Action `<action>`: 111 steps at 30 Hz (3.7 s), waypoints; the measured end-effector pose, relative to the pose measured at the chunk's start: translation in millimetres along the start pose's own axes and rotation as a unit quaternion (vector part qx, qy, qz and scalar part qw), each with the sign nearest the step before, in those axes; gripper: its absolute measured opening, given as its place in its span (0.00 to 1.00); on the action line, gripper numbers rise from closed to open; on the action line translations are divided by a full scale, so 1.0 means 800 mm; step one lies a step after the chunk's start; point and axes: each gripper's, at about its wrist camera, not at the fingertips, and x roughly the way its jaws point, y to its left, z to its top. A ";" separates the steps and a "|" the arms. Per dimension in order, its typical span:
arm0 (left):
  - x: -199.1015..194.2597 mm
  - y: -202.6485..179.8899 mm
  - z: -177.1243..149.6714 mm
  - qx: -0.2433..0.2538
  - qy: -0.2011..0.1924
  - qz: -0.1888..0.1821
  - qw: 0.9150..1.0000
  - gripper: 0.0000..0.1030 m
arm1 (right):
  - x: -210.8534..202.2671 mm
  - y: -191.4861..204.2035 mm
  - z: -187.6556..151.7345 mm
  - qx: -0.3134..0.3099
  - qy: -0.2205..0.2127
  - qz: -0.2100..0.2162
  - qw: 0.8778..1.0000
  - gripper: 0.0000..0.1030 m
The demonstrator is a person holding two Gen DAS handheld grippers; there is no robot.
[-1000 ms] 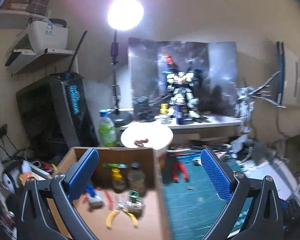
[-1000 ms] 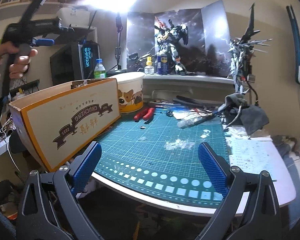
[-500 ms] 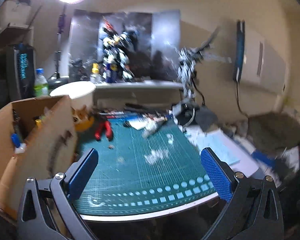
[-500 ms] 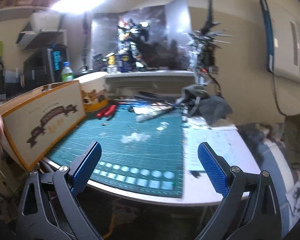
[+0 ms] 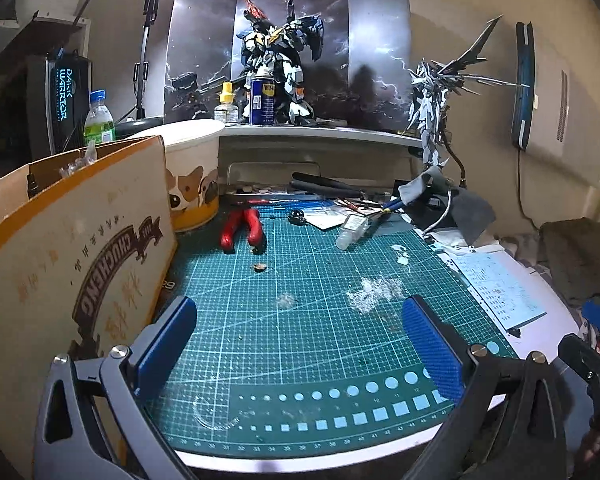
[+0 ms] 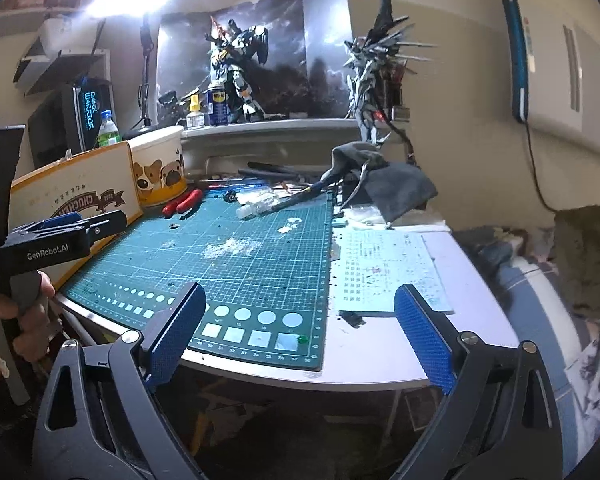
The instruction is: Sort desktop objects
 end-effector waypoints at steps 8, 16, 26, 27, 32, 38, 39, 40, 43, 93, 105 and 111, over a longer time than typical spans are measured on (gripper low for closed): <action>-0.019 0.019 -0.001 -0.016 -0.007 0.000 1.000 1.00 | 0.030 0.015 0.014 -0.013 -0.002 -0.001 1.000 0.89; -0.028 0.022 0.000 -0.012 -0.014 -0.002 1.000 1.00 | 0.123 0.040 0.079 -0.071 0.023 0.035 0.997 0.75; -0.030 0.024 0.000 -0.009 -0.016 -0.006 1.000 1.00 | 0.316 0.045 0.155 0.031 0.181 0.016 0.983 0.72; -0.031 0.024 0.001 -0.009 -0.016 -0.007 1.000 1.00 | 0.332 0.044 0.159 0.045 0.198 0.016 0.979 0.67; -0.031 0.024 0.001 -0.007 -0.016 -0.010 1.000 1.00 | 0.398 0.048 0.170 0.088 0.273 0.009 0.958 0.60; -0.032 0.024 0.002 -0.008 -0.013 -0.016 1.000 1.00 | 0.440 0.066 0.160 0.075 0.328 -0.010 0.941 0.45; -0.034 0.024 0.002 -0.007 -0.014 -0.016 1.000 1.00 | 0.443 0.068 0.159 0.068 0.330 -0.019 0.941 0.43; -0.034 0.024 0.002 -0.007 -0.014 -0.017 1.000 1.00 | 0.445 0.069 0.160 0.064 0.330 -0.023 0.942 0.43; -0.036 0.024 0.000 -0.008 -0.015 -0.017 1.000 1.00 | 0.446 0.071 0.160 0.060 0.332 -0.021 0.941 0.36; -0.188 -0.003 -0.004 0.031 -0.099 -0.033 0.994 1.00 | 0.116 0.108 0.026 -0.014 0.085 0.091 0.992 0.49; -0.160 0.036 0.062 -0.004 0.035 -0.027 0.999 1.00 | 0.121 0.147 -0.021 -0.046 0.054 0.091 0.993 0.34; -0.164 0.048 0.060 -0.010 0.027 -0.052 0.998 1.00 | 0.128 0.147 -0.029 -0.052 0.053 0.089 0.993 0.17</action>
